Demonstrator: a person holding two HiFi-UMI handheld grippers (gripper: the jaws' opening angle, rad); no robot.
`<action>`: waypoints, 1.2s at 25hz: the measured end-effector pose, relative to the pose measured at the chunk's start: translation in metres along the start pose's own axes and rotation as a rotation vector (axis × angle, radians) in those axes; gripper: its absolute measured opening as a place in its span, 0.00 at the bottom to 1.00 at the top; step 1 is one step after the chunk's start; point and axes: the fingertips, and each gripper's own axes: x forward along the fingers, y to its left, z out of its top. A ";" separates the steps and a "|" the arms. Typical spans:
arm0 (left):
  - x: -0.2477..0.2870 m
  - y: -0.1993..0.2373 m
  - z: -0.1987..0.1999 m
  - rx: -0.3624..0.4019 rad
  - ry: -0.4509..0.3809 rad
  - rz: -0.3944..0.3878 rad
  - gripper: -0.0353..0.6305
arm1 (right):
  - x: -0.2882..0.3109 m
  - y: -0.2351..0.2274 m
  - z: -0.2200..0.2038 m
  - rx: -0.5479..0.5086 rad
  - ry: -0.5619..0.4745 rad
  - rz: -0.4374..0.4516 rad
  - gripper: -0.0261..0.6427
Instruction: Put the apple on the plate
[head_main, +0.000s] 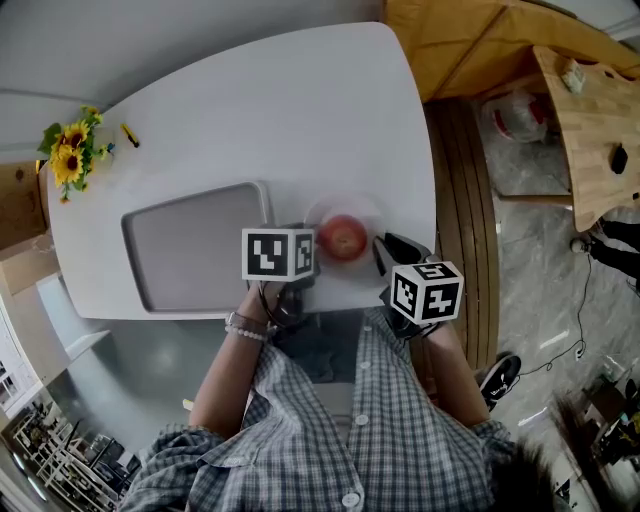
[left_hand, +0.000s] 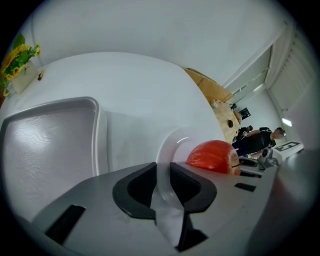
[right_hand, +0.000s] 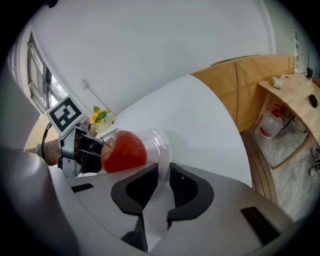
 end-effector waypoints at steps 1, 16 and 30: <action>0.000 0.000 0.000 -0.013 -0.001 -0.009 0.19 | 0.000 0.000 0.000 0.013 -0.002 0.002 0.14; 0.003 -0.011 -0.005 -0.066 0.066 -0.169 0.15 | -0.007 -0.013 -0.003 0.150 -0.005 -0.072 0.14; -0.016 -0.020 -0.004 -0.167 0.096 -0.317 0.13 | -0.023 -0.006 0.013 0.176 -0.014 -0.129 0.13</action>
